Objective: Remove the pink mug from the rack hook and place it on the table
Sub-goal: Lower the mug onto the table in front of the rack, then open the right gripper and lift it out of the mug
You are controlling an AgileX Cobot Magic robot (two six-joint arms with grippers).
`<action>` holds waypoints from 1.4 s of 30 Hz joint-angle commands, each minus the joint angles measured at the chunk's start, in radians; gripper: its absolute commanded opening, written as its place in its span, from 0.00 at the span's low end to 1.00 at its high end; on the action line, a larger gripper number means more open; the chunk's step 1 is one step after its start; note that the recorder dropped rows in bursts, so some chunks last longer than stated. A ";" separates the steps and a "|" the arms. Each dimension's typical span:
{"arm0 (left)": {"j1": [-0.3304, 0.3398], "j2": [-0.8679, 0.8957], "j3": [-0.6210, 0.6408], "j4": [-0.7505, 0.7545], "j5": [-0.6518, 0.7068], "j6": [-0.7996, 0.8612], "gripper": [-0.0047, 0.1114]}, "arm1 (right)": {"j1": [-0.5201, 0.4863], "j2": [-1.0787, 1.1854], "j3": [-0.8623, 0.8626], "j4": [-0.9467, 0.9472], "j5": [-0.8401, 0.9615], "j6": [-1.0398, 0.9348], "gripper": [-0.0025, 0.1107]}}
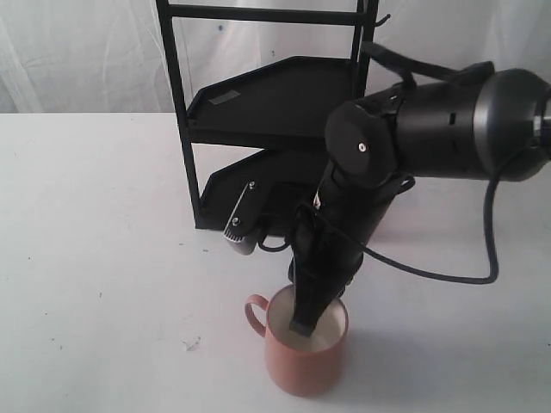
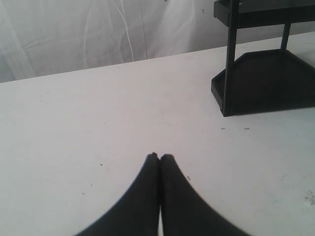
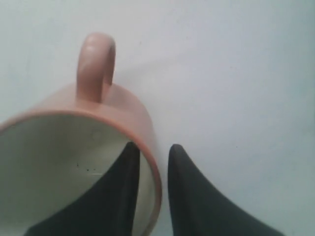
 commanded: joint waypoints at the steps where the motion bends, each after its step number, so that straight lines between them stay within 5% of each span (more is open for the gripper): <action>1: 0.002 -0.005 0.003 0.001 0.004 -0.007 0.04 | 0.000 -0.075 0.003 -0.020 0.041 0.029 0.20; 9: 0.002 -0.005 0.003 0.001 0.004 -0.007 0.04 | 0.000 -0.291 0.003 -0.002 0.075 0.118 0.20; 15: 0.002 -0.005 0.003 0.001 0.004 -0.007 0.04 | 0.000 -0.538 0.082 0.096 0.077 0.162 0.02; 30: 0.002 -0.005 0.003 0.001 0.004 -0.007 0.04 | 0.000 -1.326 0.543 0.122 -0.096 0.471 0.02; 42: 0.002 -0.005 0.003 0.001 0.004 -0.007 0.04 | 0.000 -1.591 0.720 0.127 -0.131 0.704 0.02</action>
